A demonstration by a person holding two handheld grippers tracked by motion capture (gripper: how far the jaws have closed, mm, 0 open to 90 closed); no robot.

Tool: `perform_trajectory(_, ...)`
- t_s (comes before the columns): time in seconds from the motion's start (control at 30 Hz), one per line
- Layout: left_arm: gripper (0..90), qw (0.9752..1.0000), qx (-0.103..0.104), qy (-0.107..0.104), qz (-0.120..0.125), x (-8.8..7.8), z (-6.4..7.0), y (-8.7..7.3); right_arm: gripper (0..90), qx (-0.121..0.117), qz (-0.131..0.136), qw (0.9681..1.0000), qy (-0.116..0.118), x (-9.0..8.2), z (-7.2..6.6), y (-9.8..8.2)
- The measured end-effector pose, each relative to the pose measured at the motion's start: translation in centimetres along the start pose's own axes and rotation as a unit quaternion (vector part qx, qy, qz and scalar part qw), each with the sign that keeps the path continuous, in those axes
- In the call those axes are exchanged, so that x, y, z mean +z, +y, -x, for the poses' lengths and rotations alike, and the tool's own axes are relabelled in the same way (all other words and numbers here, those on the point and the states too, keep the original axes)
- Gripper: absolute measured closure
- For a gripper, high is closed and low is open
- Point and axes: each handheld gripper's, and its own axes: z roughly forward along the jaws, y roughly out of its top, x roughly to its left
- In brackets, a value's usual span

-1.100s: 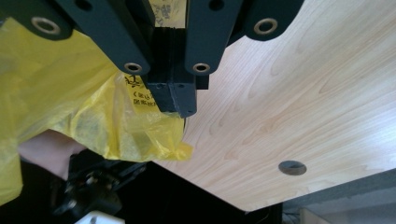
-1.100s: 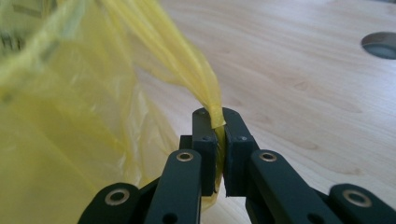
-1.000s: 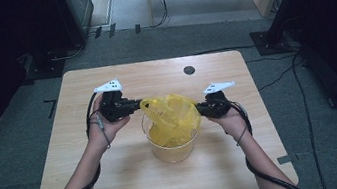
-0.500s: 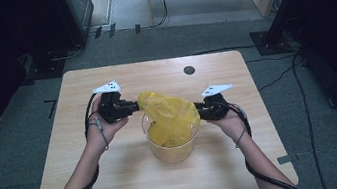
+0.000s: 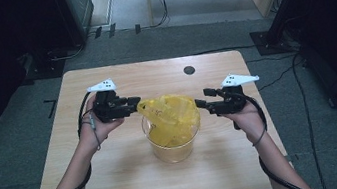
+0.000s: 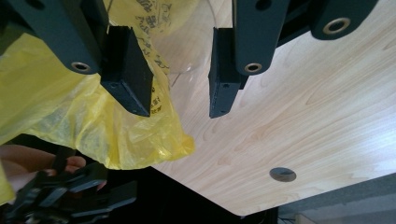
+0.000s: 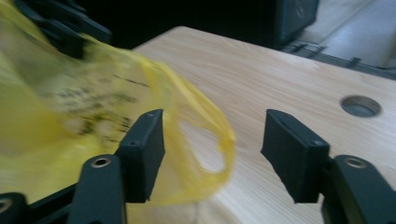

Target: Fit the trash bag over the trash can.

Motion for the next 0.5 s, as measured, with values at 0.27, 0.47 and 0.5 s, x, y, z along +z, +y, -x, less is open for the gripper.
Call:
perform_trajectory(0.27, 57.8, 0.9998, -0.001, -0.009, -0.016, -0.4, 0.7, -0.3, 37.0, -0.017, -0.011, 0.9982, 0.057, -0.5, -3.6, 0.3)
perform_trajectory(0.47, 58.1, 0.9998, -0.012, -0.011, -0.013, -0.8, 1.1, -1.4, 24.3, -0.059, -0.033, 0.9968, 0.042, -1.1, -5.6, -0.6)
perform_trajectory(0.5, 58.2, 0.9998, -0.011, -0.012, -0.012, -0.9, 1.2, -1.4, 23.0, -0.064, -0.038, 0.9964, 0.041, -1.1, -5.9, -0.7)
